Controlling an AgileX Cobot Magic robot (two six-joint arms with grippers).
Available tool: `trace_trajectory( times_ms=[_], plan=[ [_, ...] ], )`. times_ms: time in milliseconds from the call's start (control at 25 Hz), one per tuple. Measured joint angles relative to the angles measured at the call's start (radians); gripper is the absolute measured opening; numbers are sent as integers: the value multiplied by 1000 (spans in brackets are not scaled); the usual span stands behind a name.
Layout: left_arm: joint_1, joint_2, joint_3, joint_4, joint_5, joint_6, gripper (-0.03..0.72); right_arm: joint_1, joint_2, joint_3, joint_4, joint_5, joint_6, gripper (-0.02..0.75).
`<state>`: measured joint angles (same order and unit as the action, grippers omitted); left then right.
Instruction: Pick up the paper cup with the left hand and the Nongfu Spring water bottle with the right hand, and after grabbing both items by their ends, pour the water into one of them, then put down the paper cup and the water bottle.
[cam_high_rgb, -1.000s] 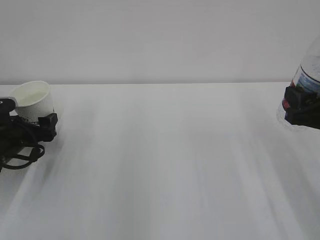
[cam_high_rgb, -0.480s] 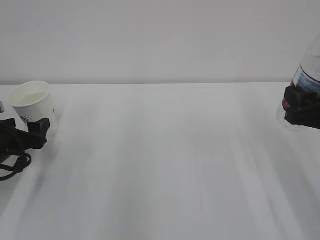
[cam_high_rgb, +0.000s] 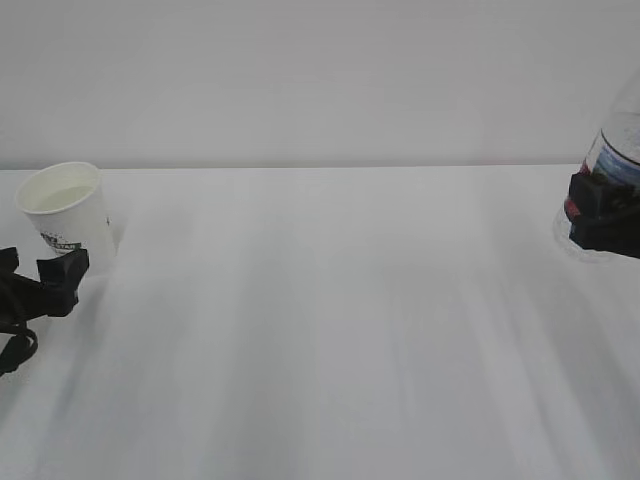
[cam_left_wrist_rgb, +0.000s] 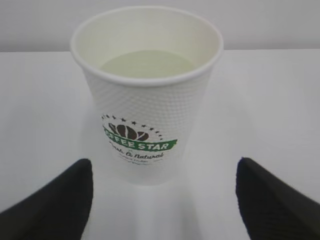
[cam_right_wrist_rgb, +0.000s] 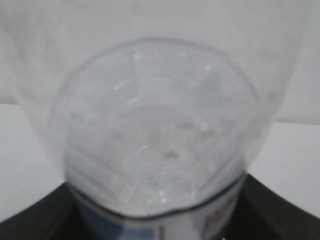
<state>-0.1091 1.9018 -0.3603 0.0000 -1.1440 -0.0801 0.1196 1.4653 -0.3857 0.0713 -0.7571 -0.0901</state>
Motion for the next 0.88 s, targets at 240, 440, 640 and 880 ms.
trace_trajectory(
  times_ms=[240, 440, 640, 880],
  plan=[
    [0, -113, 56, 0, 0, 0, 645, 0, 0, 0, 0, 0, 0, 476],
    [0, -190, 86, 0, 0, 0, 639, 0, 0, 0, 0, 0, 2, 476],
    [0, -253, 127, 0, -1, 0, 634, 0, 0, 0, 0, 0, 3, 476],
    [0, -297, 169, 0, -1, -15, 626, 0, 0, 0, 0, 0, 3, 476]
  ],
)
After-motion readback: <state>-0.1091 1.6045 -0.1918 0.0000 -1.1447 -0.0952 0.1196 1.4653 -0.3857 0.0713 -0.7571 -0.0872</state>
